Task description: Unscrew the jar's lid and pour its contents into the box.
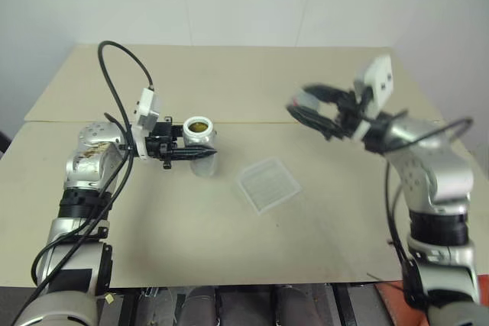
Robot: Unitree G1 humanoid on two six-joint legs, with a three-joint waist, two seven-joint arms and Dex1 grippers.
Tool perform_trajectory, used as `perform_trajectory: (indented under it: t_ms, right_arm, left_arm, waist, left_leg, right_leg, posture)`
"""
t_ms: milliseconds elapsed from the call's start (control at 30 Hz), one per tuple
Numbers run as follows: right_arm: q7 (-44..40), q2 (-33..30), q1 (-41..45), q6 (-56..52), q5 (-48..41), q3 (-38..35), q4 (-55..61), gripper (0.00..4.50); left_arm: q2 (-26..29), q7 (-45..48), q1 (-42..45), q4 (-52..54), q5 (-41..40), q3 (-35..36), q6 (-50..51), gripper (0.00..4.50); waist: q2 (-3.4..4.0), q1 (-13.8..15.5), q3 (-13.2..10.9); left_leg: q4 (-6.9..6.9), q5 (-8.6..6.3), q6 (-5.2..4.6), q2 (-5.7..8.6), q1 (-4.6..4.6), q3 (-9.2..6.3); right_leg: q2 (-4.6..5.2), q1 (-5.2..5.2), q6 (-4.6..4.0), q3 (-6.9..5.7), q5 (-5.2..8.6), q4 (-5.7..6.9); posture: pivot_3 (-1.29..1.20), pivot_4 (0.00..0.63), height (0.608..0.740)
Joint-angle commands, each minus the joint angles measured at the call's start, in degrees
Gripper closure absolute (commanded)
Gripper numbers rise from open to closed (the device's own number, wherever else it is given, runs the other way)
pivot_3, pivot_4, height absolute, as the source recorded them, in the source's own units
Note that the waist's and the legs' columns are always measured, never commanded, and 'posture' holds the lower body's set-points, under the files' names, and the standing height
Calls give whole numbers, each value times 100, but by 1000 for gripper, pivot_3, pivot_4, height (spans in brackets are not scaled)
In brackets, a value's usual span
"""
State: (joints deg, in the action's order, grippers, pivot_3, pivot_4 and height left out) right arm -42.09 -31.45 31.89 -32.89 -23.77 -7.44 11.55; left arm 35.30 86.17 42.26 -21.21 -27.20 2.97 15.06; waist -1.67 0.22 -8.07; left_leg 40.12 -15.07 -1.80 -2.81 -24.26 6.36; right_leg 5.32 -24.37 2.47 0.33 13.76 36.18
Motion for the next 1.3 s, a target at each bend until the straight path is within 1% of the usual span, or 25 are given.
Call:
perform_trajectory:
  t_ms: [33, 100, 200, 367, 433, 467, 533, 567, 667, 767, 867, 933, 1000, 1067, 1133, 1200, 1233, 1300]
  right_arm:
    - [852, 36, -516, 13, 507, -100, 168, 1745]
    - [1307, 180, -752, 42, 836, 45, -57, 1745]
    - [1797, 457, -864, 103, 1149, 156, -448, 1745]
    - [2252, 813, -841, 188, 1440, 255, -1078, 1745]
    - [2367, 894, -861, 246, 1514, 238, -1337, 1026]
    - [2382, 904, -878, 281, 1542, 235, -1401, 809]
    - [2346, 878, -947, 288, 1548, 225, -1381, 150]
    - [2300, 851, -990, 255, 1514, 209, -1306, 29]
    - [2041, 611, -1175, 46, 1422, 197, -912, 29]
    - [1285, -65, -1469, -416, 1047, 139, -24, 29]
    - [448, -822, -1583, -870, 306, -269, 785, 29]
    - [92, -1122, -1521, -1104, -174, -564, 1012, 29]
    - [-215, -1331, -1411, -1272, -630, -804, 1107, 29]
    - [-521, -1503, -1269, -1423, -1033, -957, 1126, 29]
    - [-906, -1762, -1150, -1548, -1370, -975, 1148, 29]
    - [-1241, -2015, -1058, -1670, -1664, -923, 1211, 29]
    - [-1459, -2166, -1001, -1753, -1849, -885, 1234, 29]
    - [-1717, -2374, -918, -1894, -2102, -831, 1222, 29]
  left_arm:
    - [-74, -141, 155, 203, -126, 141, -90, 2478]
    - [-143, -207, 205, 203, -92, 130, -143, 2478]
    - [-249, -298, 252, 216, -64, 119, -195, 2478]
    - [-309, -376, 171, 365, -75, 91, -170, 2478]
    - [-308, -398, 98, 445, -68, 73, -173, 2478]
    - [-306, -403, 72, 475, -70, 71, -170, 2478]
    - [-293, -433, 26, 543, -66, 60, -133, 2478]
    - [-285, -435, 11, 552, -60, 55, -131, 2478]
    - [-266, -439, 15, 520, 16, 12, -202, 2478]
    - [-236, -454, 137, 386, 241, -83, -518, 2478]
    - [-231, -463, 354, 107, 565, -225, -1037, 2478]
    - [-305, -489, 481, -53, 674, -278, -1273, 2478]
    - [-406, -535, 590, -158, 777, -339, -1490, 2478]
    - [-549, -771, 675, -263, 1108, -473, -2043, 2478]
    - [-661, -1220, 781, -432, 1821, -738, -3196, 2478]
    - [-770, -1624, 939, -596, 2326, -915, -4079, 2478]
    - [-797, -2209, 1126, -752, 2955, -1063, -4839, 2478]
    - [-817, -3144, 1414, -1035, 3900, -1280, -5866, 2478]
  waist:
    - [0, -26, 0]
    - [0, -63, 0]
    - [0, -112, 0]
    - [0, -117, 0]
    - [0, -110, 0]
    - [1, -109, 0]
    - [1, -98, 0]
    - [1, -96, 0]
    - [1, -89, 0]
    - [2, -85, -1]
    - [6, -69, -3]
    - [5, -59, -3]
    - [5, -62, -3]
    - [5, -50, -3]
    - [4, -17, -3]
    - [4, 34, -4]
    - [4, 51, -4]
    - [0, 74, -6]
  left_leg:
    - [2, 1, 1, -1, 5, 1]
    - [1, -1, -3, -1, 13, 1]
    - [-5, -2, -6, -2, 26, 0]
    - [-17, 4, 5, -2, 34, 4]
    - [-18, 7, 10, -1, 29, 6]
    - [-17, 7, 10, -1, 27, 7]
    - [-17, 6, 9, -1, 26, 7]
    - [-17, 6, 9, -1, 26, 7]
    - [-16, 4, 6, -1, 26, 6]
    - [-14, -2, -5, -1, 26, 5]
    - [-14, -7, -13, -1, 24, 0]
    - [-11, -21, -37, -1, 24, 0]
    - [-8, -23, -40, -2, 36, 0]
    - [-10, -23, -40, -1, 43, 1]
    - [-8, -23, -41, 1, 44, 2]
    - [-8, -24, -43, 4, 43, 5]
    - [-9, -25, -43, 6, 42, 6]
    - [-6, -26, -46, 6, 37, 6]
  right_leg:
    - [-1, 1, 0, 3, 0, 5]
    - [-5, 2, 0, 8, 0, 3]
    - [-9, 4, 0, 15, 0, 1]
    - [-11, 7, 0, 24, 0, 8]
    - [-9, 7, 0, 23, 0, 3]
    - [-8, 7, 0, 24, 0, 1]
    - [-8, 6, 1, 24, 0, 1]
    - [-8, 6, 1, 23, 0, 1]
    - [-8, 8, 1, 22, 0, 2]
    - [-8, 9, 1, 23, 0, 2]
    - [-10, 10, 1, 22, -1, -3]
    - [-9, 9, 1, 22, -1, -7]
    - [-11, 18, 1, 23, 0, -13]
    - [-10, 25, 1, 24, 0, -19]
    - [-9, 25, 1, 26, -1, -20]
    - [-7, 24, 1, 28, -1, -23]
    - [-6, 23, 1, 30, -1, -24]
    - [-5, 21, 3, 29, -2, -26]
  posture:
    - [0, 150, 740]
    - [0, 150, 740]
    - [0, 150, 740]
    - [0, 150, 740]
    - [0, 150, 740]
    - [0, 150, 740]
    - [0, 150, 740]
    - [0, 150, 740]
    - [0, 150, 740]
    - [0, 150, 740]
    - [0, 150, 740]
    - [0, 150, 740]
    - [0, 150, 740]
    - [0, 150, 740]
    - [0, 150, 740]
    - [0, 150, 740]
    - [0, 150, 740]
    - [0, 150, 740]
